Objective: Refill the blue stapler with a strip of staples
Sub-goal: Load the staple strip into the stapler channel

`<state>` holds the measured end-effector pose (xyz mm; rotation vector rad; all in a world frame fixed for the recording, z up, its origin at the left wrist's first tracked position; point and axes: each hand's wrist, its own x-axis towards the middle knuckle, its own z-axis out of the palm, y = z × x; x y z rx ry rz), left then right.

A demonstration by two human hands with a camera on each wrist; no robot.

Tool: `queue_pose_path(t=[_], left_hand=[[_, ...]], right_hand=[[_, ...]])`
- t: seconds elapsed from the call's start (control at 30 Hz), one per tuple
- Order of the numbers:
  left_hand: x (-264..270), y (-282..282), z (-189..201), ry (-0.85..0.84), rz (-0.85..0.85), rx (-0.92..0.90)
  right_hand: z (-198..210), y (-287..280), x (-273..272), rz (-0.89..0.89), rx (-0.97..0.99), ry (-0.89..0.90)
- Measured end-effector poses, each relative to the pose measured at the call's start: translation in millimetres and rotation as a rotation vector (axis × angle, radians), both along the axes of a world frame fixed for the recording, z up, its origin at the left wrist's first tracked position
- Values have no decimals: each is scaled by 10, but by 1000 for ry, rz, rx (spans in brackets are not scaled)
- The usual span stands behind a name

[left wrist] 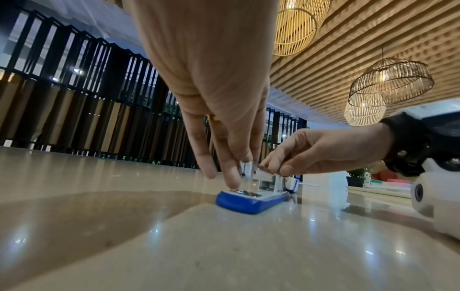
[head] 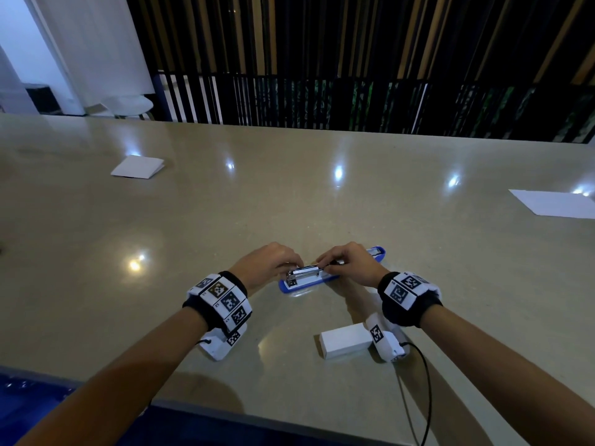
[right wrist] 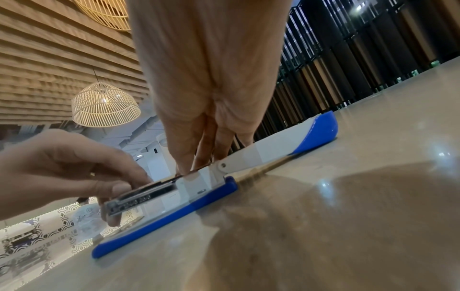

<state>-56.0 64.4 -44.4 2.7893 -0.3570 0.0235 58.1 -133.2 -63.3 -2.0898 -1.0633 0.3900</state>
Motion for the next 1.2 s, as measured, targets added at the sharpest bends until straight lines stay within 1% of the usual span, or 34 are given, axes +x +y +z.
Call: queue_pose_path(t=[0.2, 0.33, 0.43, 0.57, 0.67, 0.73, 0.83, 0.9, 1.07, 1.2], left_hand=[[35, 42, 73, 56, -36, -26], [68, 64, 56, 83, -11, -64], [54, 52, 24, 99, 25, -104], [45, -16, 19, 90, 109, -109], [42, -65, -4, 55, 179, -84], [44, -113, -26, 11, 229, -35], [61, -178, -51, -84, 255, 45], [59, -202, -64, -103, 248, 21], [47, -223, -69, -75, 239, -17], [39, -136, -55, -13, 213, -115]], right_hand=[[3, 10, -26, 0, -27, 28], [23, -5, -40, -1, -22, 109], [46, -10, -43, -1, 4, 179], [62, -9, -57, -16, 21, 232], [55, 16, -81, -49, 35, 238], [44, 52, -95, -90, 69, 242], [36, 114, -104, -148, 107, 213], [42, 151, -107, -145, 100, 162], [32, 168, -63, -127, 42, 33], [33, 134, -30, -93, -6, -41]])
